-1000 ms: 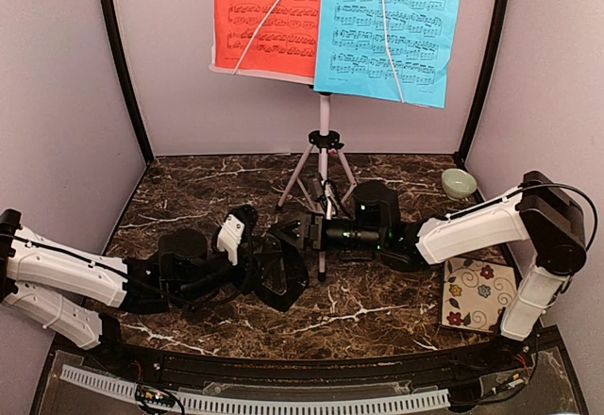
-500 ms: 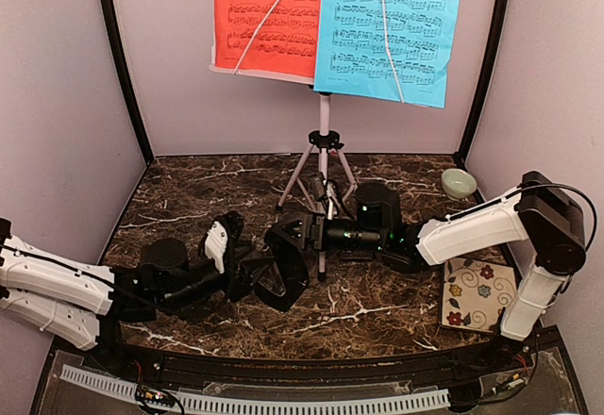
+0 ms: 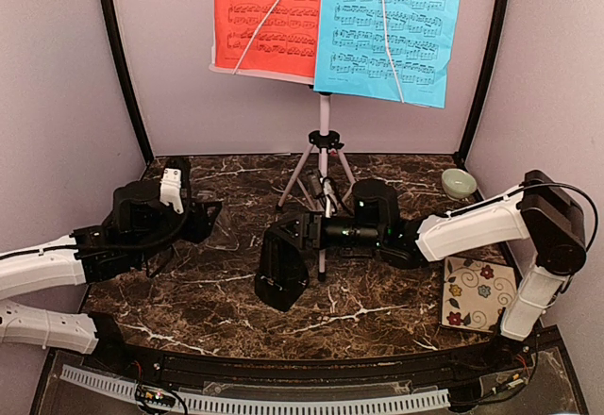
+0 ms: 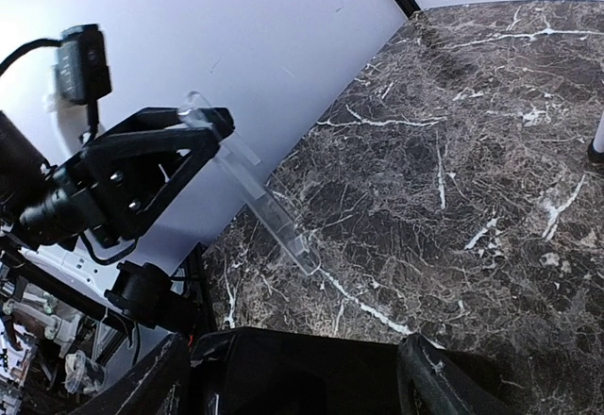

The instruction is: Set up the instrument practice props

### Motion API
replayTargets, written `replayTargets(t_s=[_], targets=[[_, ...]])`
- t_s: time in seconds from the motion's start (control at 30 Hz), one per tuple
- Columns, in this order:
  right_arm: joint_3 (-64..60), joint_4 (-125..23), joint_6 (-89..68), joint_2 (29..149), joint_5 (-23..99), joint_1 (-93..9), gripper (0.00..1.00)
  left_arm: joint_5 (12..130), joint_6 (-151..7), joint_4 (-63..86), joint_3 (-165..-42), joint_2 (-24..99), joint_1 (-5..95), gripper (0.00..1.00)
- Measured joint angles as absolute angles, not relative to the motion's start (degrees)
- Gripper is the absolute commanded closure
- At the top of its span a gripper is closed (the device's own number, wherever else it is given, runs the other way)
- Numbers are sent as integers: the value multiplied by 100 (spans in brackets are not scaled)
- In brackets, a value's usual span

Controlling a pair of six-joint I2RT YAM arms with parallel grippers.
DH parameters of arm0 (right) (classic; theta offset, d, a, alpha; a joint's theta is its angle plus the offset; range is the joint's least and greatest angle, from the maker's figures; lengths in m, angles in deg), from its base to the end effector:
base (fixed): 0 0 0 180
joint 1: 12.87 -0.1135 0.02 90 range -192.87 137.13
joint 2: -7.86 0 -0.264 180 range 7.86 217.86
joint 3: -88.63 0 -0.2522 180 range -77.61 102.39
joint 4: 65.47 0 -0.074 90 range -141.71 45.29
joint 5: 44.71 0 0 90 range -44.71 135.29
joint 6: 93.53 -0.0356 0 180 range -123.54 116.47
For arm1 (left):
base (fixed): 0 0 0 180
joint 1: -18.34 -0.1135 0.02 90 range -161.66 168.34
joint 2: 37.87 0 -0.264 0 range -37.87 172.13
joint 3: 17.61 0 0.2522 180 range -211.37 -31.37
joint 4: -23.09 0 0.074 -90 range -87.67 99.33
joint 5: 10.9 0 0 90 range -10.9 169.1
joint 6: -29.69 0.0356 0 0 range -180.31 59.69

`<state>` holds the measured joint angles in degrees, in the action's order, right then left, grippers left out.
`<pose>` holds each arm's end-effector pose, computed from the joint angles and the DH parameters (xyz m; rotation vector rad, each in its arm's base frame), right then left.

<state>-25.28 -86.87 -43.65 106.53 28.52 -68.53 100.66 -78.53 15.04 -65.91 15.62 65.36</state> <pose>0.2049 0.3182 0.2177 -0.5083 1.9409 1.4111 0.1584 -0.1508 0.2783 0.1838 1.8014 -0.4773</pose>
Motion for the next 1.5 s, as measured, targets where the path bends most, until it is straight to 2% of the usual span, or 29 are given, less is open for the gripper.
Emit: replayTargets(t_s=[0.27,0.47,0.93,1.1,1.13,1.2,1.3,1.5], targets=[[-2357,-8435,-4190,10651,2860,-6853,19,9478,-8200,226,-7046,2574,5157,99],[-2257,-8250,-4103,10651,2858,-6853,19,8866,-8087,-211,-7691,3711,4532,98],[-2202,-7926,-3904,10531,2900,-6853,18,8521,-7553,-238,-8884,6305,4239,97],[-2204,-7775,-3808,10454,2957,-6853,18,8523,-7444,-236,-9334,6806,4206,96],[-2204,-7760,-3799,10448,2963,-6856,18,8525,-7438,-220,-9420,6873,4200,94],[-2202,-7723,-3777,10428,2970,-6856,17,8523,-7433,-201,-9542,6978,4195,85],[-2193,-7686,-3734,10421,2974,-6856,16,8512,-7427,-205,-9627,7046,4184,66],[-2097,-7412,-3581,10371,3011,-6871,12,8440,-7424,-244,-9658,7048,4171,46]])
